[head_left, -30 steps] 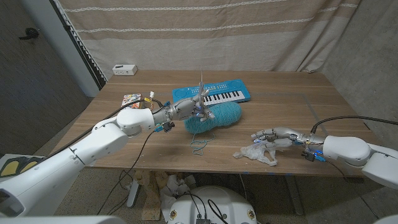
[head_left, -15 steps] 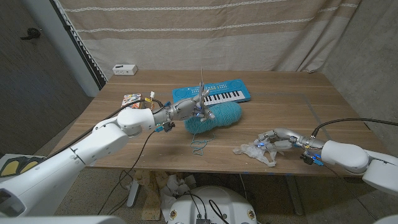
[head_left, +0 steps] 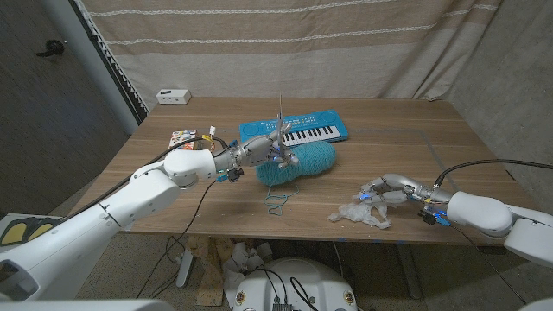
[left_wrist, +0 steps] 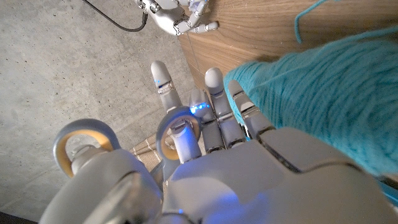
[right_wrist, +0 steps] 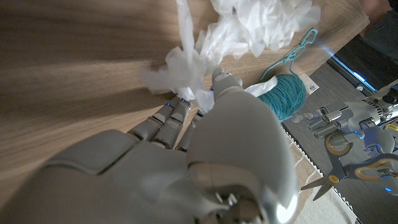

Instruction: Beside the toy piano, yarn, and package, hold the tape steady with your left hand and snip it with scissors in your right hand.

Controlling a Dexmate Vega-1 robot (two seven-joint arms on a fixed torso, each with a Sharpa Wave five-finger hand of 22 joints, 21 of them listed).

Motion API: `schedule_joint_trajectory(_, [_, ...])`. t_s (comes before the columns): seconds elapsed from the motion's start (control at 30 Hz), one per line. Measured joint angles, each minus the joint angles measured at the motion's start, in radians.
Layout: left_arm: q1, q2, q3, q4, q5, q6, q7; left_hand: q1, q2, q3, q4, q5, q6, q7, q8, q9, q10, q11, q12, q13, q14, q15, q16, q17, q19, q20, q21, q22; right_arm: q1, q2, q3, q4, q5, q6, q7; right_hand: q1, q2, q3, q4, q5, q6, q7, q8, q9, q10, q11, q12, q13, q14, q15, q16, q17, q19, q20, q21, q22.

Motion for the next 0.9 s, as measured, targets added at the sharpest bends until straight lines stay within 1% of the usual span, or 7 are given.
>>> schedule_joint_trajectory(0.13, [-0.005, -0.004, 0.002, 0.006, -0.001, 0.001, 0.0, 0.0, 0.0, 0.0, 0.0, 0.005, 0.0, 0.0, 0.0, 0.0, 0.0, 0.0, 0.002, 0.0, 0.0, 0.0, 0.0, -0.001, 0.0, 0.0, 0.0, 0.0, 0.026, -0.003, -0.012, 0.006, -0.009, 0.0, 0.023, -0.005, 0.005, 0.015, 0.015, -0.022, -0.019, 0.0, -0.044, -0.001, -0.007, 0.007, -0.023, -0.021, 0.146, 0.023, 0.058, 0.019, 0.046, -0.013, 0.054, 0.025])
schedule_joint_trajectory(0.3, [-0.013, -0.013, 0.007, 0.014, -0.001, 0.003, -0.002, 0.0, 0.0, 0.0, 0.0, 0.005, 0.005, -0.005, 0.0, 0.0, 0.001, -0.001, 0.002, 0.0, 0.0, 0.0, 0.0, 0.002, 0.0, 0.0, 0.0, 0.0, 0.063, -0.011, -0.033, 0.01, -0.021, -0.001, 0.047, -0.01, 0.01, 0.055, 0.054, -0.042, -0.055, 0.002, -0.099, 0.004, -0.024, 0.023, -0.061, -0.041, 0.197, 0.007, 0.08, 0.017, 0.064, -0.018, 0.112, 0.058])
schedule_joint_trajectory(0.4, [-0.018, -0.017, 0.01, 0.018, -0.001, 0.004, -0.004, 0.0, 0.0, 0.0, 0.0, 0.005, 0.005, -0.005, 0.0, 0.0, 0.001, -0.001, 0.002, 0.0, 0.0, 0.0, 0.0, 0.002, 0.0, 0.0, 0.0, 0.0, 0.081, -0.015, -0.042, 0.011, -0.033, -0.004, 0.069, -0.037, 0.016, 0.131, 0.076, -0.063, -0.096, 0.002, -0.13, 0.011, -0.043, 0.016, -0.15, -0.051, 0.229, 0.0, 0.071, -0.024, 0.058, -0.011, 0.311, 0.117])
schedule_joint_trajectory(0.47, [-0.02, -0.02, 0.011, 0.02, 0.0, 0.005, -0.006, 0.0, 0.0, 0.0, 0.0, 0.005, 0.005, -0.005, 0.0, 0.0, 0.001, -0.001, 0.002, 0.0, 0.0, 0.0, 0.0, 0.002, 0.0, 0.0, 0.0, 0.0, 0.094, -0.018, -0.051, 0.013, -0.036, -0.005, 0.075, -0.038, 0.017, 0.151, 0.072, -0.063, -0.108, 0.003, -0.137, 0.011, -0.047, 0.017, -0.18, -0.053, 0.237, -0.001, 0.064, -0.035, 0.04, 0.007, 0.441, 0.128])
schedule_joint_trajectory(0.6, [-0.026, -0.025, 0.015, 0.025, 0.004, 0.006, -0.01, 0.0, 0.0, 0.0, 0.0, 0.005, 0.005, -0.005, 0.0, 0.0, 0.001, -0.001, 0.002, 0.0, 0.0, 0.0, 0.0, 0.003, 0.0, 0.0, 0.0, 0.0, 0.112, -0.022, -0.062, 0.016, -0.044, -0.005, 0.086, -0.031, 0.014, 0.156, 0.059, -0.063, -0.11, 0.005, -0.137, 0.011, -0.067, 0.016, -0.189, -0.055, 0.286, -0.013, 0.073, -0.036, 0.029, 0.017, 0.614, 0.138])
schedule_joint_trajectory(0.77, [-0.046, -0.04, 0.026, 0.039, 0.009, 0.01, -0.014, 0.0, 0.0, 0.0, 0.0, 0.005, 0.005, -0.005, 0.0, 0.0, 0.006, 0.004, 0.001, 0.0, 0.0, 0.0, 0.0, 0.008, 0.0, 0.0, 0.0, 0.0, 0.126, -0.026, -0.07, 0.023, -0.056, 0.003, 0.094, -0.016, 0.014, 0.142, 0.081, -0.063, -0.115, 0.0, -0.137, 0.013, -0.071, 0.013, -0.198, -0.047, 0.449, -0.063, 0.105, -0.006, -0.063, 0.047, 1.094, 0.096])
schedule_joint_trajectory(0.9, [-0.056, -0.047, 0.032, 0.044, 0.013, 0.013, -0.017, 0.0, 0.0, 0.0, 0.0, 0.006, 0.005, -0.005, 0.0, 0.0, 0.01, 0.001, 0.001, 0.0, 0.0, 0.0, 0.0, 0.01, 0.0, 0.0, 0.0, 0.0, 0.13, -0.026, -0.071, 0.031, -0.053, 0.01, 0.091, -0.016, 0.014, 0.158, 0.103, -0.063, -0.126, 0.0, -0.137, 0.016, -0.071, 0.012, -0.194, -0.04, 0.485, -0.092, 0.143, 0.051, -0.005, 0.043, 1.204, 0.064])
